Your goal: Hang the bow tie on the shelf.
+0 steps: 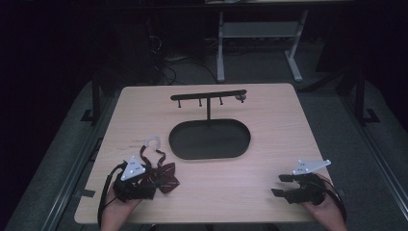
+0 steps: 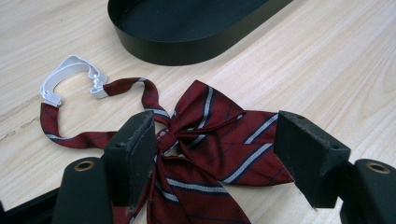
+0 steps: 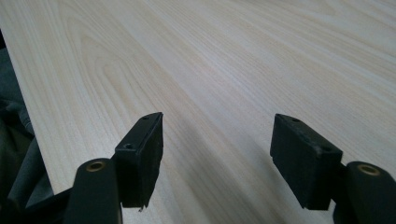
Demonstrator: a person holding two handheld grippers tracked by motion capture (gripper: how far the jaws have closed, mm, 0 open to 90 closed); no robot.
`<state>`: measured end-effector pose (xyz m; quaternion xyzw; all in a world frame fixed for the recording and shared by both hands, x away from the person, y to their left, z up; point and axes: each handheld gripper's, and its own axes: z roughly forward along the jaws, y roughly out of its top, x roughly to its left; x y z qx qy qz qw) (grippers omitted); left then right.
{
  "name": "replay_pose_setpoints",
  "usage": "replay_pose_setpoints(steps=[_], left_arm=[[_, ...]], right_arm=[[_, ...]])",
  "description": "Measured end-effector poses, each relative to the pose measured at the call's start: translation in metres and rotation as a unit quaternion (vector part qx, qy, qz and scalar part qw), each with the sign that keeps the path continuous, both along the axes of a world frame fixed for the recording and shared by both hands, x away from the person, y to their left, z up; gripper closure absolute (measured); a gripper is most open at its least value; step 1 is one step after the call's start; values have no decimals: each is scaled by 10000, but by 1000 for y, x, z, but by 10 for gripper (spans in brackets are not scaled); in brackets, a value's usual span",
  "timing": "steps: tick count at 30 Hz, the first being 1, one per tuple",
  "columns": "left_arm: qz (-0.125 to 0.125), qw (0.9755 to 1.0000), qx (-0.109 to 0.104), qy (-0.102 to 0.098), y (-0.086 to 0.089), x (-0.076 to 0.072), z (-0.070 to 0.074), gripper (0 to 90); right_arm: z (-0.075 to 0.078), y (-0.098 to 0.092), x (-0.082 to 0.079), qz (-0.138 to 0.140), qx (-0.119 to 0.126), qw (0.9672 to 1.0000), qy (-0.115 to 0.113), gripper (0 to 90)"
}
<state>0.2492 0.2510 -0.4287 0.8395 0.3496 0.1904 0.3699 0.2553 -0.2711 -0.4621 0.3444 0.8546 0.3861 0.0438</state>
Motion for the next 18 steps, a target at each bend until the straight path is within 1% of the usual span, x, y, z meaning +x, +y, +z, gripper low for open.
replay_pose_setpoints(steps=[1, 3, 5, 7, 9, 11, 12, 14, 16, 17, 18], left_arm=[[8, 10000, -5, 8, 0, 0, 0, 297], [21, 10000, -17, 30, -1, 0, -1, 297], [25, 10000, -44, 43, -1, 0, -1, 297], [-5, 10000, -41, 26, 0, 0, 0, 298], [-19, 10000, -41, 12, 0, 0, 0, 300], [21, 10000, -73, 16, 2, 0, 1, 302], [17, 10000, -49, 2, 3, 0, 2, 302], [37, 9999, -122, 3, 6, 1, 3, 302], [72, 9996, -279, 5, 9, 2, 7, 302], [107, 9993, -359, -24, 10, 2, 9, 303], [105, 9993, -356, -46, 12, 2, 12, 307]], right_arm=[[0, -1, 0, 7, 5, 10000, -13, 341], [-1, -1, 1, -14, 13, 10000, 40, 341], [-1, -1, 1, 13, 4, 10000, -1, 341], [0, -1, 1, -6, 11, 10000, 18, 341], [0, -1, 1, 15, -11, 10000, -21, 341], [1, -1, 0, 8, -12, 10000, -21, 341], [2, -1, -1, -3, -15, 10000, -30, 341], [3, -1, -1, -28, 4, 10000, -43, 341], [3, -1, -2, -44, 5, 10000, -47, 341], [3, -1, -2, -55, 8, 10000, -68, 341], [3, -1, -3, -60, 38, 10000, -57, 341]])
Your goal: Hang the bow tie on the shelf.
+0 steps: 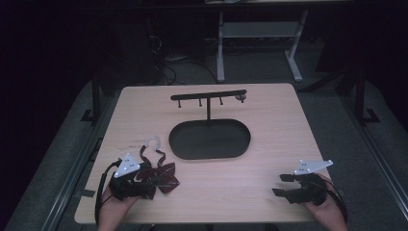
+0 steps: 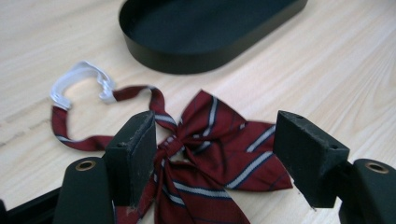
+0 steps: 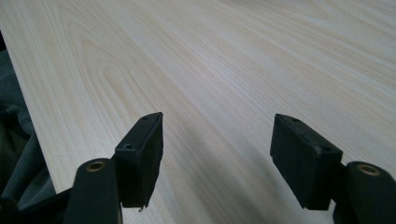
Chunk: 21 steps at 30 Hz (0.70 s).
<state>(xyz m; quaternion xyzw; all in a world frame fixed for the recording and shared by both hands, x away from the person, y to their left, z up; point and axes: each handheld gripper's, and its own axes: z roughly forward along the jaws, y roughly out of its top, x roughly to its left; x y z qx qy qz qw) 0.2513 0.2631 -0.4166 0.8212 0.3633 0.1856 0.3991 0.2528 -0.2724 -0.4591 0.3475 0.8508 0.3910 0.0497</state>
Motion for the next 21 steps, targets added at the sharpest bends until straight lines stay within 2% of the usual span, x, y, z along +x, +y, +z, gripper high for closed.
replay_pose_setpoints(steps=[1, 4, 6, 8, 10, 21], left_arm=[[59, 10000, -75, -18, 1, 1, 2, 311], [102, 9999, -76, -51, 5, 5, 8, 316], [132, 9999, -92, -60, 7, 8, 12, 320], [132, 9999, 3, -96, 10, 13, 16, 331], [219, 9997, -47, -109, 13, 19, 18, 333], [564, 9984, -72, -43, 27, 54, 16, 376]], right_arm=[[0, 0, 0, 4, -12, 10000, -6, 341], [2, 1, -1, -34, -13, 10000, 21, 341], [1, 1, -1, 3, 1, 10000, -45, 341], [1, 2, 0, -17, -18, 10000, 7, 341], [1, 2, 0, 14, -39, 10000, -19, 341], [2, 4, -1, 9, -25, 10000, -13, 341]])
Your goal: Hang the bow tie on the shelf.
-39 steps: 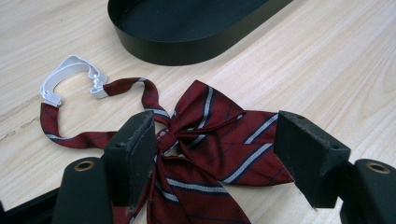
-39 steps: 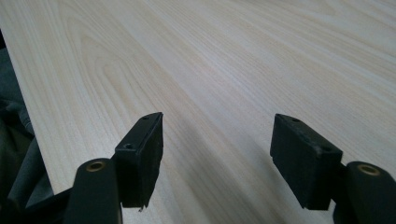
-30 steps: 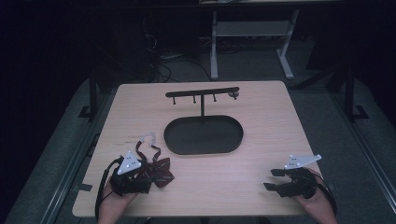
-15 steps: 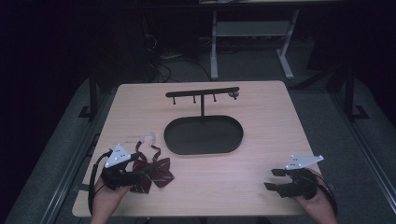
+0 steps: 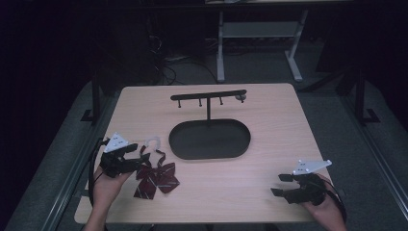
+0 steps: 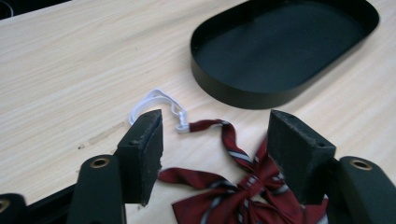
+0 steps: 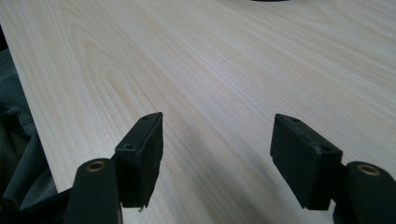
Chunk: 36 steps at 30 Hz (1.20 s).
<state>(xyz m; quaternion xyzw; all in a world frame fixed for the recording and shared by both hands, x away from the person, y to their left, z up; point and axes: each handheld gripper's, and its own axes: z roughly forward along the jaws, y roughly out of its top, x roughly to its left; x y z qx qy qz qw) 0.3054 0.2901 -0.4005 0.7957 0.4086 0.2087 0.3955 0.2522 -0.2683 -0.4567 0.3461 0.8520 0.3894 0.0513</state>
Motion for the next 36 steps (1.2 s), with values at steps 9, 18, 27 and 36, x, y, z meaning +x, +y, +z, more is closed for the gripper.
replay_pose_setpoints(steps=[9, 18, 27, 36], left_arm=[[343, 9992, 177, 98, 6, 26, -8, 409], [405, 9986, 227, 245, 5, 51, -20, 474], [526, 9961, 149, 693, 10, 70, -40, 562], [622, 9937, 324, 870, 8, 77, -51, 649]], right_arm=[[0, 0, 0, 38, 16, 10000, -56, 341], [0, 1, 0, 35, -15, 10000, -24, 341], [1, 1, 0, 26, -5, 10000, -28, 341], [1, 1, -1, 30, -8, 10000, -56, 341]])
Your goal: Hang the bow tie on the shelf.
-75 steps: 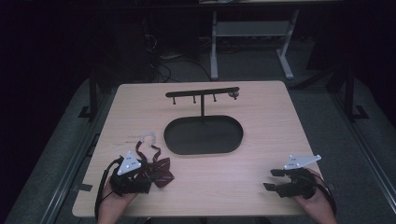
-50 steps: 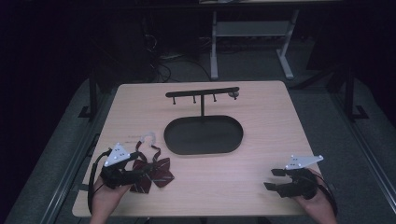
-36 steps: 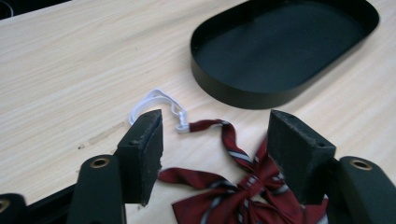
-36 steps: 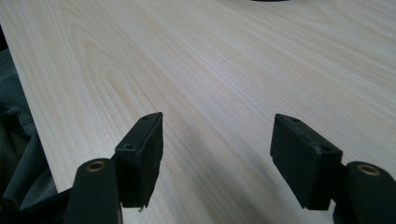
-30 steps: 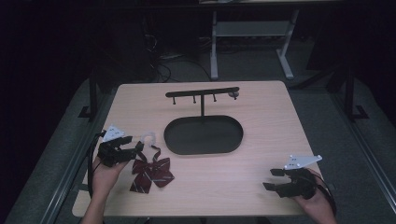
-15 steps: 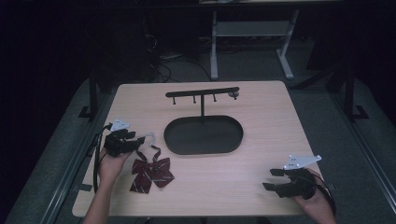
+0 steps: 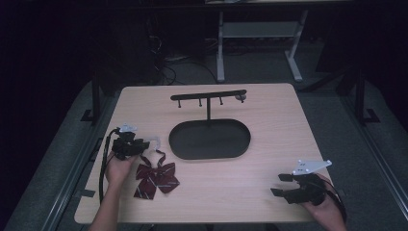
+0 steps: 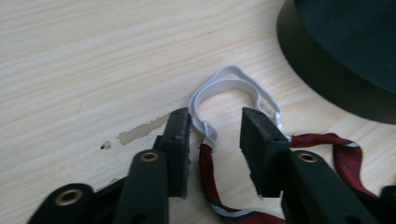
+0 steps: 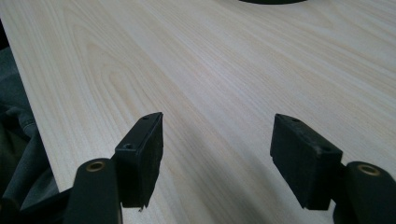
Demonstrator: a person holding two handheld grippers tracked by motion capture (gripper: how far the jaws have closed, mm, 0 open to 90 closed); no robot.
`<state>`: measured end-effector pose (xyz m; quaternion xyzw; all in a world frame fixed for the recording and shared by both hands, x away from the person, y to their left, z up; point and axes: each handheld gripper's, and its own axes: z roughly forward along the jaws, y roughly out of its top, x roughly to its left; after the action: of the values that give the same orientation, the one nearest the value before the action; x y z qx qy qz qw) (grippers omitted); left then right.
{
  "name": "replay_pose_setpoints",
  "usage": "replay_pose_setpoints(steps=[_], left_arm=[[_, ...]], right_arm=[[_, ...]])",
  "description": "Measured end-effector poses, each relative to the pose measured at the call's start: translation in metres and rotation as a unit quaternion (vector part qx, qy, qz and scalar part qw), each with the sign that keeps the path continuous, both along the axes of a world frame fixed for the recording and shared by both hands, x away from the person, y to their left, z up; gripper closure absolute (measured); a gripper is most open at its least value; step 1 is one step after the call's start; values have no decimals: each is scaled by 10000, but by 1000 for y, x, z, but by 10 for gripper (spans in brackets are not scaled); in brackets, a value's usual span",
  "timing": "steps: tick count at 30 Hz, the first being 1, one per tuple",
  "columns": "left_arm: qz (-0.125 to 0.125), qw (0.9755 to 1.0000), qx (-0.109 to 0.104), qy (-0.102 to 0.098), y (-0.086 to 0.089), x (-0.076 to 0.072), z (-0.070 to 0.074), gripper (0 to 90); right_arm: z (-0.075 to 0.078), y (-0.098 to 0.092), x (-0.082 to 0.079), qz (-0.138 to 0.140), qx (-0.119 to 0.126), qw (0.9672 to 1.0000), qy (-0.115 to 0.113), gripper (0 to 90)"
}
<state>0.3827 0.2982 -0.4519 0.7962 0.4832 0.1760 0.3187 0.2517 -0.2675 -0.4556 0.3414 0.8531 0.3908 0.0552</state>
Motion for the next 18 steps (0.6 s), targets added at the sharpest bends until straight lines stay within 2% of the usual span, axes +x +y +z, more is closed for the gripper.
replay_pose_setpoints(steps=[3, 11, 18], left_arm=[[13, 9999, 81, 60, 1, 2, -2, 676], [48, 9997, 118, 193, 2, 4, -6, 734], [-17, 9996, 209, 184, 1, 5, -7, 812]], right_arm=[[0, 0, 0, -8, -3, 10000, 21, 341], [0, 0, 0, -5, 0, 10000, -6, 341], [1, -1, -1, -11, 8, 10000, -30, 341]])
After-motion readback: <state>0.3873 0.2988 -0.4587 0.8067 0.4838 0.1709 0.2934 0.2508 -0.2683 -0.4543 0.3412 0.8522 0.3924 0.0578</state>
